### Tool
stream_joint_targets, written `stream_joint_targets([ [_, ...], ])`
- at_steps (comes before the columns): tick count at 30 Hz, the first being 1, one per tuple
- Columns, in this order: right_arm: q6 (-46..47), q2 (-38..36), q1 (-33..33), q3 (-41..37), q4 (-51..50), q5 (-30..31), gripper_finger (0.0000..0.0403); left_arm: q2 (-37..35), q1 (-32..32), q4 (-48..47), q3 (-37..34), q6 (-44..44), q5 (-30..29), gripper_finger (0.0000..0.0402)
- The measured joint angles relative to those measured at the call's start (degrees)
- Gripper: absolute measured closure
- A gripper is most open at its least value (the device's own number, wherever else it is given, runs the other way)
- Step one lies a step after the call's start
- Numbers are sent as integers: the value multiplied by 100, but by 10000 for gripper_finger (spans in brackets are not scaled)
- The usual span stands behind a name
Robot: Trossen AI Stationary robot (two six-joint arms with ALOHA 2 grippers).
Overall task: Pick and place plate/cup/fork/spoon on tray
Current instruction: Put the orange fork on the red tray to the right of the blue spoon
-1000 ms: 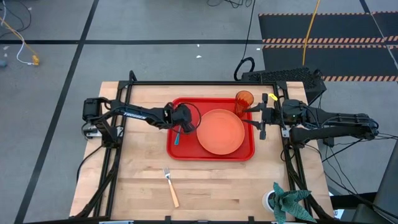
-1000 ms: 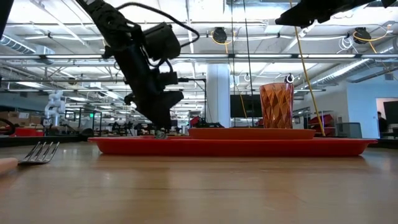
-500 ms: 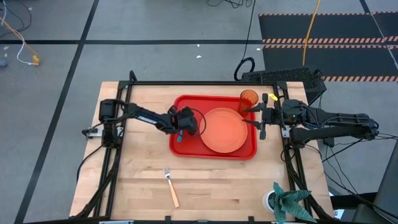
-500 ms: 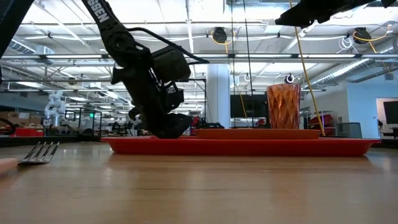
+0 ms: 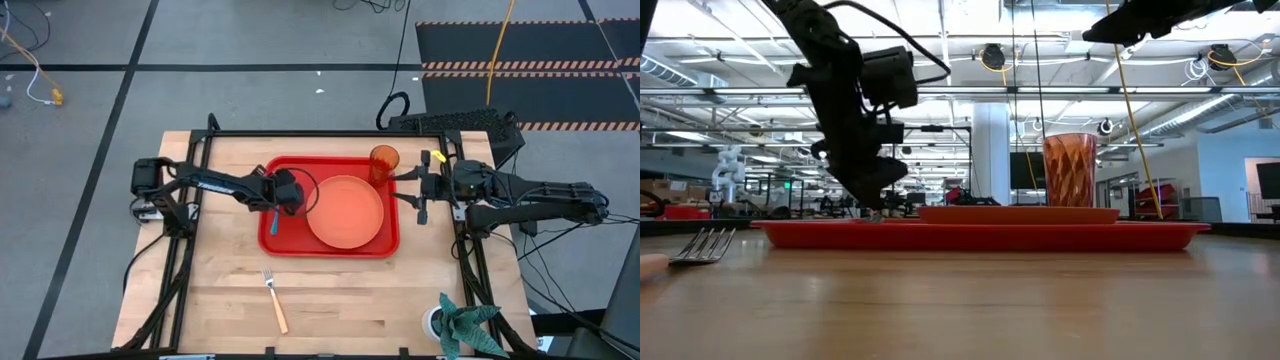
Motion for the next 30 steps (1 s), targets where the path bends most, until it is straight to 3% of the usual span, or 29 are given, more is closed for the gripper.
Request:
stream_joint_targets([
  [6, 2, 9, 0, 0, 8, 0, 239, -45, -55, -4, 0, -141, -2, 248],
  [12, -63, 22, 0, 0, 84, 2, 239, -124, -184, 1087, 13, -140, 0, 248],
  [18, -274, 35, 0, 0, 147, 20, 239, -133, -130, 2916, 11, 1146, 738, 248],
  [23, -249, 86, 0, -233, 435, 24, 239, -620, -139, 4668, 14, 2760, 1494, 248],
  [26, -327, 114, 0, -555, 995, 144, 239, -1012, -15, 5026, -117, 3132, 2072, 248],
  [30, -286, 133, -8, -773, 1577, 310, 239, -1623, 179, 4939, -722, 3122, 2215, 248],
])
